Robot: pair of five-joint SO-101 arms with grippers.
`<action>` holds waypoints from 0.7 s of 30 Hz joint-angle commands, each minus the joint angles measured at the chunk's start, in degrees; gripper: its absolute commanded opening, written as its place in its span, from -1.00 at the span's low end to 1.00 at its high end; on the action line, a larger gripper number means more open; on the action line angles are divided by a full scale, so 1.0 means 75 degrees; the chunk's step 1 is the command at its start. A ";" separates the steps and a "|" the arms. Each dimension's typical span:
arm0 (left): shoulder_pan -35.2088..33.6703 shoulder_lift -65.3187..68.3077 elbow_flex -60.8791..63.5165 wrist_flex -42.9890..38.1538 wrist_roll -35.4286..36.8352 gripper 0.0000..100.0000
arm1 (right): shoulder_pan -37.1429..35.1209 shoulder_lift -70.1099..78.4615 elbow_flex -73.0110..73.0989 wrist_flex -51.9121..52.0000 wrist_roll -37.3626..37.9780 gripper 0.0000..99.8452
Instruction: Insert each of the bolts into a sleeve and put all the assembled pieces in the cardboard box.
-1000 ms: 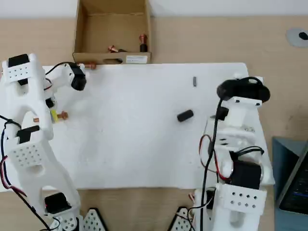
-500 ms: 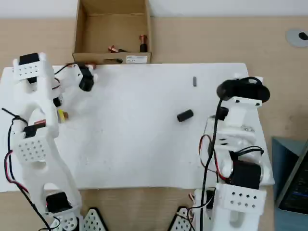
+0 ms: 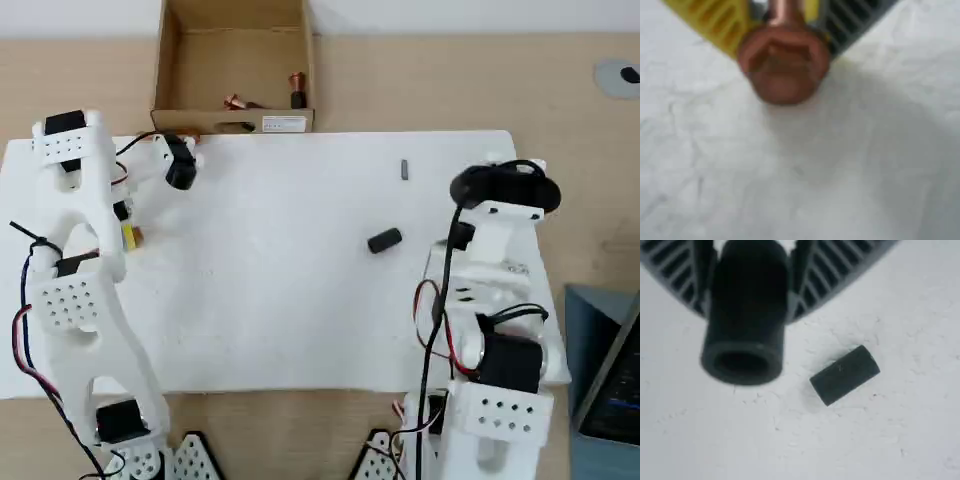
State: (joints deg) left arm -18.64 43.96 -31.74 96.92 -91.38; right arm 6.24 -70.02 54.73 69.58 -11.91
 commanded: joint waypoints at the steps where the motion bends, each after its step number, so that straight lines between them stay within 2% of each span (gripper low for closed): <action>1: -0.0023 0.0029 -0.0563 0.0164 -0.0234 -1.00 | -0.0088 -0.0111 -0.0498 -0.0176 -0.0059 -0.98; 7: -0.0012 -0.0252 -0.1196 0.0481 0.0293 -1.00 | -0.0100 -0.0111 -0.0721 -0.0176 -0.0070 -0.98; 13: 0.0211 -0.1811 -0.0891 0.0481 0.1219 -0.99 | -0.0100 -0.0111 -0.1155 -0.0117 -0.0035 -0.98; 16: 0.0481 -0.2889 -0.0281 0.0481 0.2122 -0.99 | -0.0111 -0.0111 -0.1424 0.0035 -0.0023 -0.98; 21: 0.0985 -0.5081 0.1348 0.0481 0.4196 -0.99 | -0.0111 -0.0111 -0.2010 0.0703 -0.0023 -0.98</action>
State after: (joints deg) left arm -13.63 17.93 -26.81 99.82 -67.91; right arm 6.24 -70.02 44.88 72.66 -11.91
